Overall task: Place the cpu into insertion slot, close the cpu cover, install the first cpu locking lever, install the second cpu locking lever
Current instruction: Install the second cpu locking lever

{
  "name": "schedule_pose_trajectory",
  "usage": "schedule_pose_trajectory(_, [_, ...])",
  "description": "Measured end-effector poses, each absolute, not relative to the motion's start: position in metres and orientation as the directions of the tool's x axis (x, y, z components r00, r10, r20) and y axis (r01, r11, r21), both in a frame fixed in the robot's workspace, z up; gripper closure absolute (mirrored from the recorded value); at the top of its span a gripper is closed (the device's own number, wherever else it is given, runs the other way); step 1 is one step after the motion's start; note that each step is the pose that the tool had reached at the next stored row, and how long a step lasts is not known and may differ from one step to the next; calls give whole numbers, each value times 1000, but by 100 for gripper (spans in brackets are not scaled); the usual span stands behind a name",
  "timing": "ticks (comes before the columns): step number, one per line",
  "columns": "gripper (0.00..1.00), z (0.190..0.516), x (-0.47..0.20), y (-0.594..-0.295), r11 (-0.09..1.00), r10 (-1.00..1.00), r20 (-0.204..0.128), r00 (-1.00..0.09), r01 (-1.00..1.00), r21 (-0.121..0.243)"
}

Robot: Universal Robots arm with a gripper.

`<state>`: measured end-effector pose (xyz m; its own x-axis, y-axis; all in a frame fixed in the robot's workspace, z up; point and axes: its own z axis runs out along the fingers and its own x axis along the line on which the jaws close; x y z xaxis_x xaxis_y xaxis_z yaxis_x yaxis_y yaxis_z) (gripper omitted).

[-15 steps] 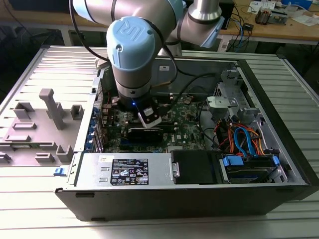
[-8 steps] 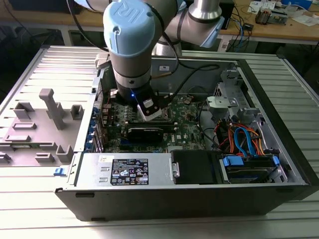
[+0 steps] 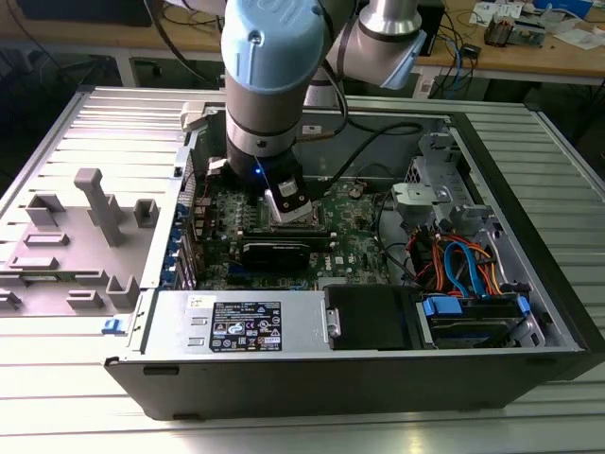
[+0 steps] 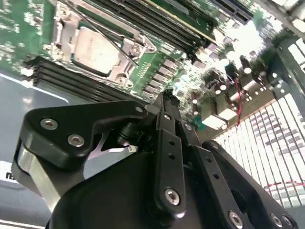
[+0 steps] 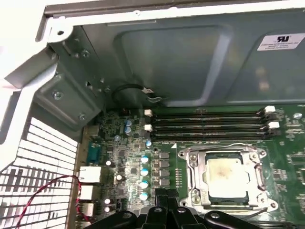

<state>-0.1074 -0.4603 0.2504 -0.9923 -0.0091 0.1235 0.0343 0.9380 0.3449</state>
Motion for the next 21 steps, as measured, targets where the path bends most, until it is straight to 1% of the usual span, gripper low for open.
schedule_pose_trajectory(4, [89, 272, -107, -460, 938, -9, 130, -991, 37, 345])
schedule_pose_trajectory(5, [89, 272, -107, -460, 944, -7, 130, -991, 37, 327])
schedule_pose_trajectory(6, [89, 272, -107, -460, 954, -3, 130, -992, 36, 297])
schedule_pose_trajectory(7, [89, 272, -107, -460, 959, -1, 129, -992, 36, 283])
schedule_pose_trajectory(11, [89, 287, -107, -459, 964, 2, 129, -992, 36, 264])
schedule_pose_trajectory(13, [89, 293, -107, -459, 969, 5, 129, -992, 37, 246])
schedule_pose_trajectory(15, [89, 293, -107, -459, 978, 10, 129, -992, 36, 203])
schedule_pose_trajectory(16, [89, 294, -105, -458, 986, 15, 128, -992, 36, 165])
schedule_pose_trajectory(18, [89, 293, -102, -457, 987, 16, 127, -992, 36, 159])
schedule_pose_trajectory(21, [89, 294, -97, -456, 988, 17, 117, -993, 35, 153])
